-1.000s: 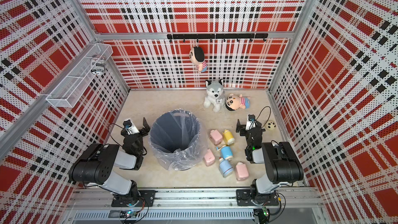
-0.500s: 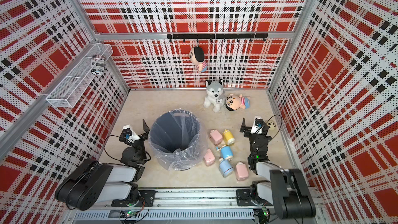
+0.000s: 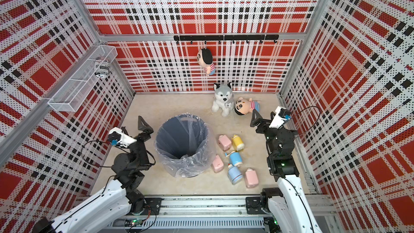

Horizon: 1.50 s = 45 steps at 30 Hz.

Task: Take out the pencil sharpener tray and clean the shavings
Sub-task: Move the trash bin to the center of the board.

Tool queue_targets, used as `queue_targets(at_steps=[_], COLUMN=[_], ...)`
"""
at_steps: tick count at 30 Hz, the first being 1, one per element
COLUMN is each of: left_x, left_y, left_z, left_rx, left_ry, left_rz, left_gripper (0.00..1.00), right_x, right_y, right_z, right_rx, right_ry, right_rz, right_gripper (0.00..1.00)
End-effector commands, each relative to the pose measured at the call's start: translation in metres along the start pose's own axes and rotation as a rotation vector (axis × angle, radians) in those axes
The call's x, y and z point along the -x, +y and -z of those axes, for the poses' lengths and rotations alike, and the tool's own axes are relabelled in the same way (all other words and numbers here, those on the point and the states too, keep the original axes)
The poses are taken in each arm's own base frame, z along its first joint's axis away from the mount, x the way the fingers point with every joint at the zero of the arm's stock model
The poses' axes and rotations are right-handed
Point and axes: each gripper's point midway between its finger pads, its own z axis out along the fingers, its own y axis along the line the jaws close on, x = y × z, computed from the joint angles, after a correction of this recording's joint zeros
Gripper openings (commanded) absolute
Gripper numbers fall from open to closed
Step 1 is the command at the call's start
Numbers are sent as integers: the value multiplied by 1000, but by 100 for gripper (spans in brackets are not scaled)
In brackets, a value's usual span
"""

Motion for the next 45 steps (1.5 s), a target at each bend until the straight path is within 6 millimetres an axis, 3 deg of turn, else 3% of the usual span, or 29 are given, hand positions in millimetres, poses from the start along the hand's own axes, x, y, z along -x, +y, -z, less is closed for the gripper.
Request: queue_targets(at_steps=[1, 3, 9, 13, 17, 24, 29, 35, 38, 45], left_x=[-24, -24, -19, -12, 0, -21, -26, -42, -40, -40], left_y=[14, 7, 2, 27, 32, 18, 14, 11, 20, 41], left_z=[6, 9, 23, 32, 38, 33, 25, 10, 0, -7], left_rx=[31, -42, -168, -82, -92, -79, -77, -82, -79, -85], left_ry=[174, 230, 315, 313, 291, 426, 427, 491, 490, 517], left_rz=[17, 23, 127, 302, 354, 282, 235, 207, 222, 241], left_gripper=[98, 98, 98, 98, 98, 98, 98, 98, 98, 98], right_x=[-56, -65, -98, -118, -140, -171, -195, -222, -233, -234], right_y=[22, 39, 57, 72, 86, 116, 140, 169, 176, 192], right_z=[3, 6, 17, 32, 49, 76, 88, 92, 85, 59], right_rx=[163, 277, 346, 383, 433, 551, 589, 601, 566, 526], right_ry=[251, 293, 388, 455, 511, 576, 614, 614, 611, 527], right_rz=[-158, -187, -204, -179, -151, -90, 25, 147, 182, 145], right_gripper=[100, 100, 100, 100, 100, 100, 100, 100, 100, 100])
